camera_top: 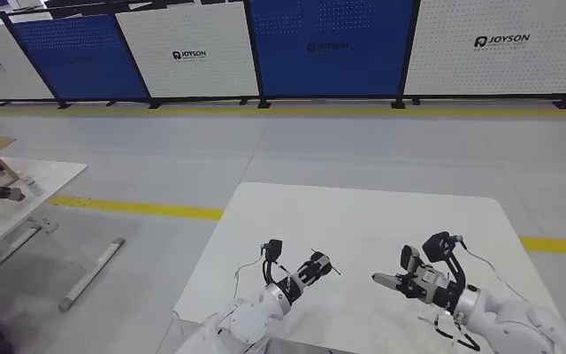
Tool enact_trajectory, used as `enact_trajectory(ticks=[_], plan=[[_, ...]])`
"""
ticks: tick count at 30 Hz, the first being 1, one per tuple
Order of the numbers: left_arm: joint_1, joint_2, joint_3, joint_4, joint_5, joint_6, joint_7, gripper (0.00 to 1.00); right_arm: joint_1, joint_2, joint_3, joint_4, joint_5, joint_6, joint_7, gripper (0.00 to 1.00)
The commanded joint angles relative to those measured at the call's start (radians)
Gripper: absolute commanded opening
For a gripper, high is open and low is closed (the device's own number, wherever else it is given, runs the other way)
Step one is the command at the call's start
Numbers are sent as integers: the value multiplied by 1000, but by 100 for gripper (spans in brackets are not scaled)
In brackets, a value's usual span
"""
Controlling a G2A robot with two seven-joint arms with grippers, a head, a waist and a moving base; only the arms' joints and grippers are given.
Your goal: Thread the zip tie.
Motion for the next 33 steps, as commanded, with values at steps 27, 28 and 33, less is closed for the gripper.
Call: enact_trajectory(ticks=[27,28,33], plan=[[9,-2,-7,4,-61,-55,-9,0,79,13,133,-41,112,379,428,100],[9,-2,-7,4,-61,-55,-9,0,84,12,134,-41,110,378,418,100],[9,-2,-7,4,-61,-55,-9,0,84,12,134,-41,110,378,418,100]])
